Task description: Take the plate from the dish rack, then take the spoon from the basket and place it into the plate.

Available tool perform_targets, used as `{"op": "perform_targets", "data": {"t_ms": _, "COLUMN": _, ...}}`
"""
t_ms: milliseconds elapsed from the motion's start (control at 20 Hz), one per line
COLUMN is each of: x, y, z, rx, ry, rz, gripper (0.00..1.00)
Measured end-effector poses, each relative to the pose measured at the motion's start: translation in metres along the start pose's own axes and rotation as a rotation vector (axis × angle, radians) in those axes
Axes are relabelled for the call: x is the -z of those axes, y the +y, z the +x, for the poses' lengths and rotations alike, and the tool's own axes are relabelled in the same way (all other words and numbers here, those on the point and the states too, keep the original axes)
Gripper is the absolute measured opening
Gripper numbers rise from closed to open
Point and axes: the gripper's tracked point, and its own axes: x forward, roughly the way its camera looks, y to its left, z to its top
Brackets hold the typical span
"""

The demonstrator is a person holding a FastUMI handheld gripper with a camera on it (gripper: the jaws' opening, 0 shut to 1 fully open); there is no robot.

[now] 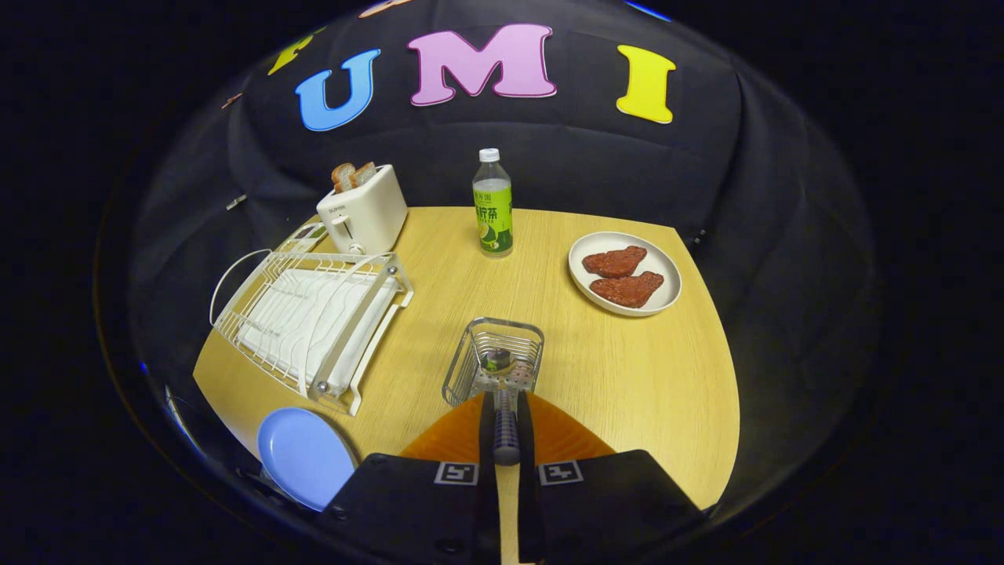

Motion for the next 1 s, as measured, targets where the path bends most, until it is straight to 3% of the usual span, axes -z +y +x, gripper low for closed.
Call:
{"op": "perform_targets", "data": {"t_ms": 250, "x": -0.023, "y": 0.027, "z": -0.072, "rx": -0.01, "ry": -0.122, "rz": 0.008, "gripper": 0.13}}
{"op": "perform_targets", "data": {"t_ms": 600, "x": 0.002, "y": 0.147, "z": -0.142, "rx": -0.241, "ry": -0.14, "rz": 0.042, "gripper": 0.13}}
{"op": "perform_targets", "data": {"t_ms": 700, "x": 0.021, "y": 0.18, "z": -0.147, "rx": -0.289, "ry": -0.114, "rz": 0.009, "gripper": 0.13}}
{"op": "perform_targets", "data": {"t_ms": 1000, "x": 0.084, "y": 0.242, "z": -0.111, "rx": -0.319, "ry": 0.037, "rz": -0.063, "gripper": 0.13}}
